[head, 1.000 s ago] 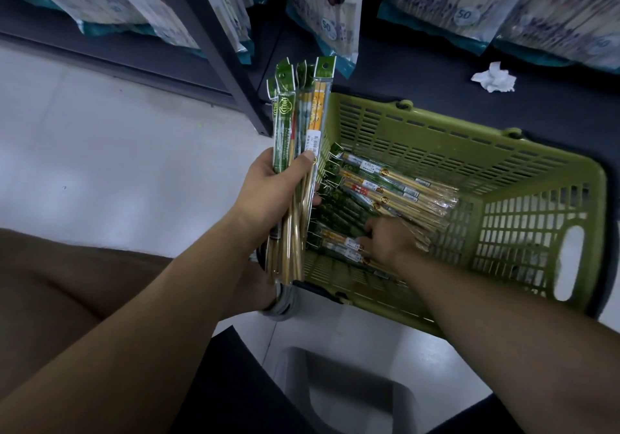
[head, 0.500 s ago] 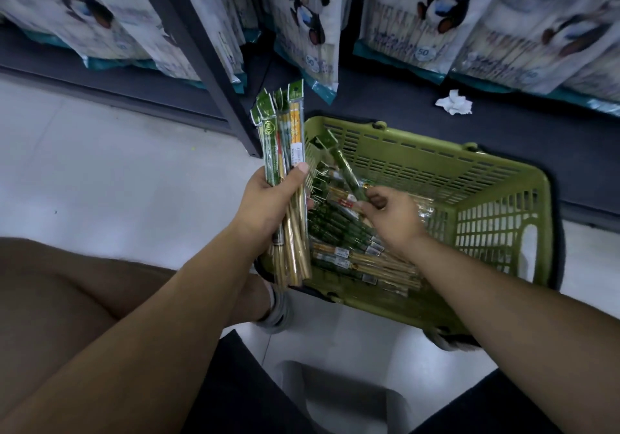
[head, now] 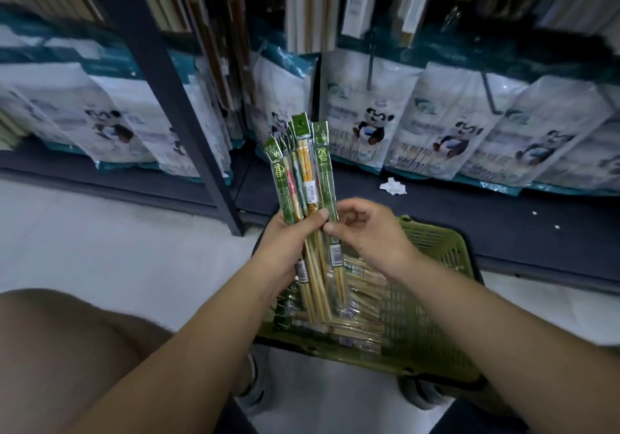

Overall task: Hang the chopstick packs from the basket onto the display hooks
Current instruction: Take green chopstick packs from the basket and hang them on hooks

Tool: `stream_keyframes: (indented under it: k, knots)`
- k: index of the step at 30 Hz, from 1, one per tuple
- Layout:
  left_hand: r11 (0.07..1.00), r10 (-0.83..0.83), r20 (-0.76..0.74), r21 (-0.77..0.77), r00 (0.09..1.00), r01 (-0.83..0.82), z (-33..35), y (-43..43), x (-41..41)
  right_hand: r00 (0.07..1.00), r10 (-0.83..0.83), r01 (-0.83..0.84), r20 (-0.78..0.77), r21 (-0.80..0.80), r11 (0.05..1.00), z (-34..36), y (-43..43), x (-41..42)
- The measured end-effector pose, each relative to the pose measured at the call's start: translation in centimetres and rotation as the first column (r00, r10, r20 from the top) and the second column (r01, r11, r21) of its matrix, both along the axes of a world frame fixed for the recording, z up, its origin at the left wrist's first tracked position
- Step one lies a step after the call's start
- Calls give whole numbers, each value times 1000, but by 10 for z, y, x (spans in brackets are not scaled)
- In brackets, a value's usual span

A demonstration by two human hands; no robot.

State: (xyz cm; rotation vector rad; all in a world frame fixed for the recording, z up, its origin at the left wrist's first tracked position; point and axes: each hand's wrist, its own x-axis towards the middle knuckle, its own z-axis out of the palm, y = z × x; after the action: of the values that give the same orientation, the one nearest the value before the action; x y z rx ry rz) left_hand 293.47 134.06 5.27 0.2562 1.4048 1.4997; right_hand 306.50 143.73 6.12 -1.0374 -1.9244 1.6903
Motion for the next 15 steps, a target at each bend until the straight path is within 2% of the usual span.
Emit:
stream_keyframes:
  k: [3, 6, 11, 15]
  knots:
    - [998, -25, -32, 56, 999, 27, 26, 11, 5, 997, -15, -3, 73, 244, 970, 33, 5, 10]
    - [995, -47, -153, 75, 987, 59, 53, 19, 5, 996, 9, -40, 87, 365, 930, 71, 13, 23]
    - [975, -131, -336, 126, 933, 183, 104, 30, 10, 993, -25, 67, -116, 376, 924, 136, 36, 36]
    - [947, -107, -516, 206, 850, 244, 155, 49, 7, 950, -92, 203, -297, 368, 907, 191, 53, 27]
